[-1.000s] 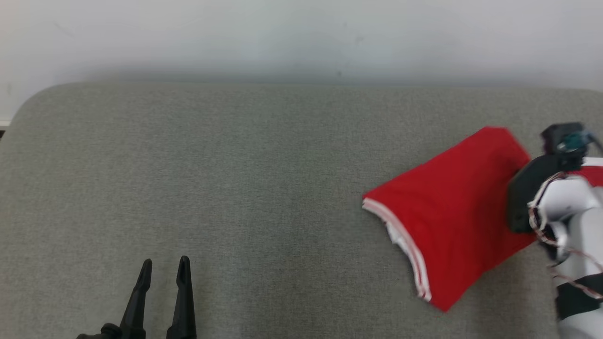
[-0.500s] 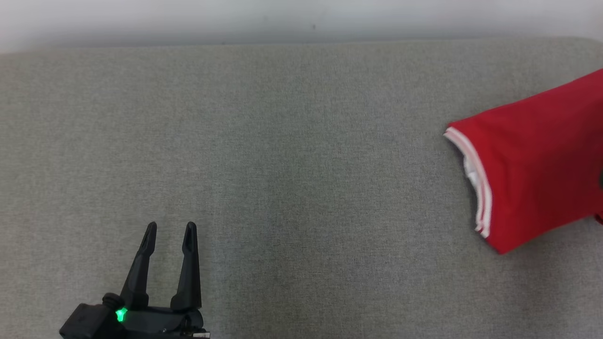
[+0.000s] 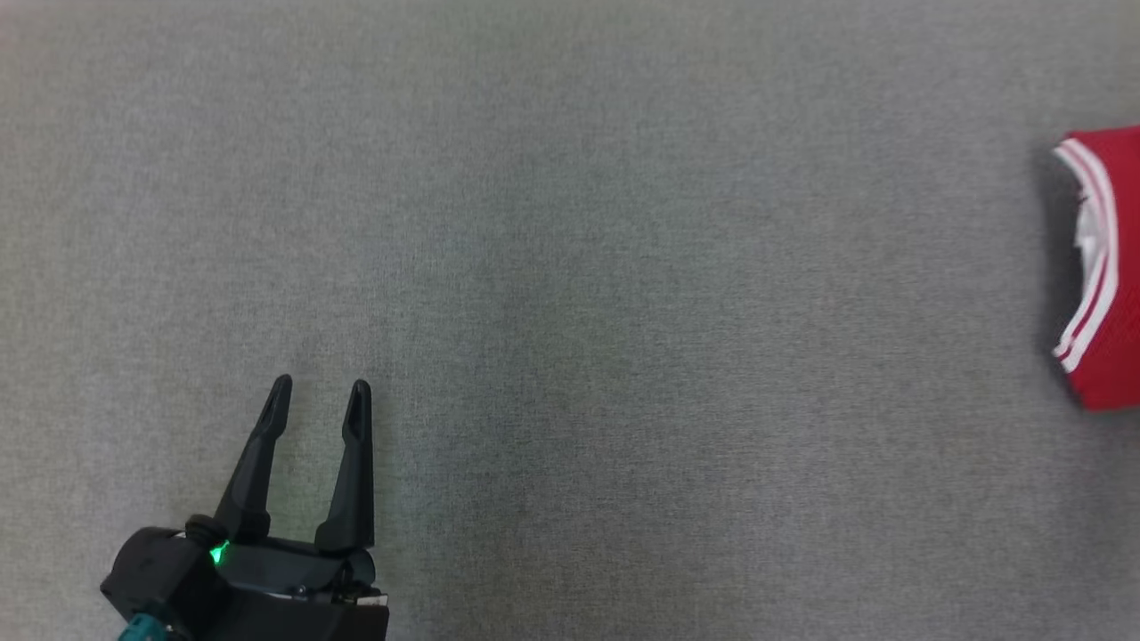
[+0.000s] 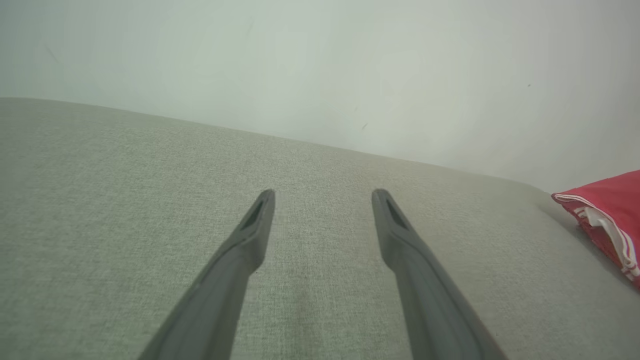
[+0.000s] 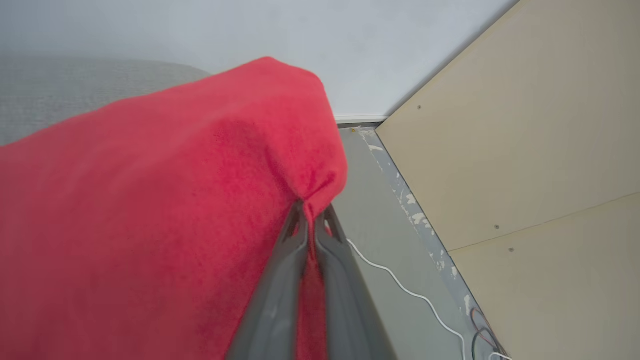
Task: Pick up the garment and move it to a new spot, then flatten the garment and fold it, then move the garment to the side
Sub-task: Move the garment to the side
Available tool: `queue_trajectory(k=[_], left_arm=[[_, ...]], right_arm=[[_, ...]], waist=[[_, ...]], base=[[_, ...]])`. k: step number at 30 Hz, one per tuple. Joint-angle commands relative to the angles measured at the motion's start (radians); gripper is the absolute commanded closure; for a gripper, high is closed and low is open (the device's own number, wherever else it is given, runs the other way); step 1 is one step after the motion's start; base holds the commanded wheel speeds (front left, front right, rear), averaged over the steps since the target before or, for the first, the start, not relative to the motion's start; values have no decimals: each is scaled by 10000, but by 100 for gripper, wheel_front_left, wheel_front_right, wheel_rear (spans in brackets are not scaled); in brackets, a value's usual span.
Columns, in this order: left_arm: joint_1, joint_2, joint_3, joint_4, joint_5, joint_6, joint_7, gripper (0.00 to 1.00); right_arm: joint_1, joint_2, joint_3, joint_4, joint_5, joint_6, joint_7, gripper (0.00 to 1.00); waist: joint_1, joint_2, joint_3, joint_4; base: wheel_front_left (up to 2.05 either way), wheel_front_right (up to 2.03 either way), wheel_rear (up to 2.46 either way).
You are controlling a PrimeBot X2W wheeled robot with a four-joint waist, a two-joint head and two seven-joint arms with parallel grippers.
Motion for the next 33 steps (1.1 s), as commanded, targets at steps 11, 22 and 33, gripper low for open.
queue_trajectory(k=[11,22,33], left_arm=[[-340,410,-210,-175,77,12,-26,0],[-433,486,-323,-28,103,12,-26,0],[-33,-267,748,-156,-51,25,-26,0]], right_arm=[[76,-1546,-818,2786,-713,-27,-2696,100],[-877,-2242,-216,5913,-1009,-27,-6412,0],[-1068,-1613,932,6398,-627,-27,-8934,0]], waist=[[-1,-2,739,334],[-1,-2,562,268],[-1,-2,-394,253]], base=[[0,0,0],[0,0,0],[0,0,0]])
